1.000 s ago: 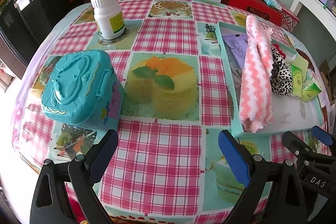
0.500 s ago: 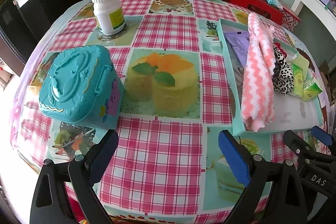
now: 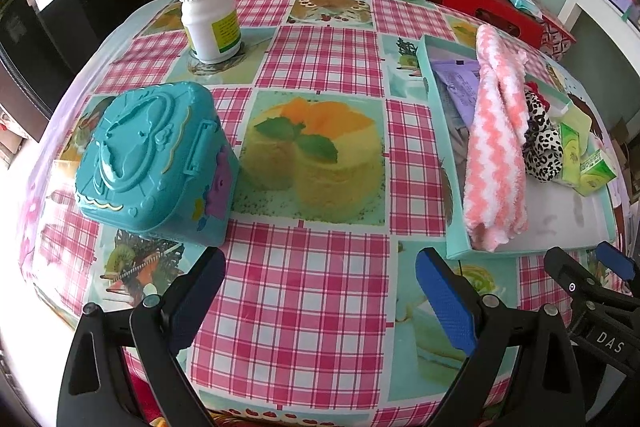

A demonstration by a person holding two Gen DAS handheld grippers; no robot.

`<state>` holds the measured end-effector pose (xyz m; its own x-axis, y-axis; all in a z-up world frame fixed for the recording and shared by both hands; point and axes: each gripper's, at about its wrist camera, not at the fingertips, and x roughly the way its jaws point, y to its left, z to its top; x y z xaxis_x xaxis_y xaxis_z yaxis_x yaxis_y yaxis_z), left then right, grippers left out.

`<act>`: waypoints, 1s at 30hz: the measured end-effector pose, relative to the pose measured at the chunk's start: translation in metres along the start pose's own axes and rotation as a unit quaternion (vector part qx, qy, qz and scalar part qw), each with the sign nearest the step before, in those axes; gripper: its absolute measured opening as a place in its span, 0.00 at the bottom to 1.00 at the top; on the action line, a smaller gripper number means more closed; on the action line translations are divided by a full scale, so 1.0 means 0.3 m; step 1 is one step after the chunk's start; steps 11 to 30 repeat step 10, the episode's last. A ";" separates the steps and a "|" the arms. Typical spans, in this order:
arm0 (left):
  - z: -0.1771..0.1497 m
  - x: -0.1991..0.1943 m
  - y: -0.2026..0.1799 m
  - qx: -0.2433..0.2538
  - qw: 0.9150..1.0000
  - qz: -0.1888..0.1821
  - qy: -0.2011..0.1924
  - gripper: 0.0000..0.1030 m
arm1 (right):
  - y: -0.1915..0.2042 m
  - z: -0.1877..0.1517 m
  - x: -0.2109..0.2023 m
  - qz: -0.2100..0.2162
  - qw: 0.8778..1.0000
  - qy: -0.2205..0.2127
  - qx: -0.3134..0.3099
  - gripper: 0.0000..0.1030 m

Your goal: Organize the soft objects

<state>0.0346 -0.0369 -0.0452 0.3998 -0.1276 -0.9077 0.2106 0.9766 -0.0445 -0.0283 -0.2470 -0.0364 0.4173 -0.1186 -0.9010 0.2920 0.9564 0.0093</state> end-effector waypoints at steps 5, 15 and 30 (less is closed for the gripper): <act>-0.003 -0.010 -0.002 -0.001 1.000 0.002 -0.004 0.93 | 0.000 0.001 -0.001 0.000 1.000 0.000 0.000 1.00; -0.005 -0.016 -0.009 0.005 1.000 -0.001 -0.007 0.93 | 0.000 0.001 -0.001 -0.001 1.000 -0.001 0.000 1.00; -0.005 -0.016 -0.009 0.005 1.000 -0.001 -0.007 0.93 | 0.000 0.001 -0.001 -0.001 1.000 -0.001 0.000 1.00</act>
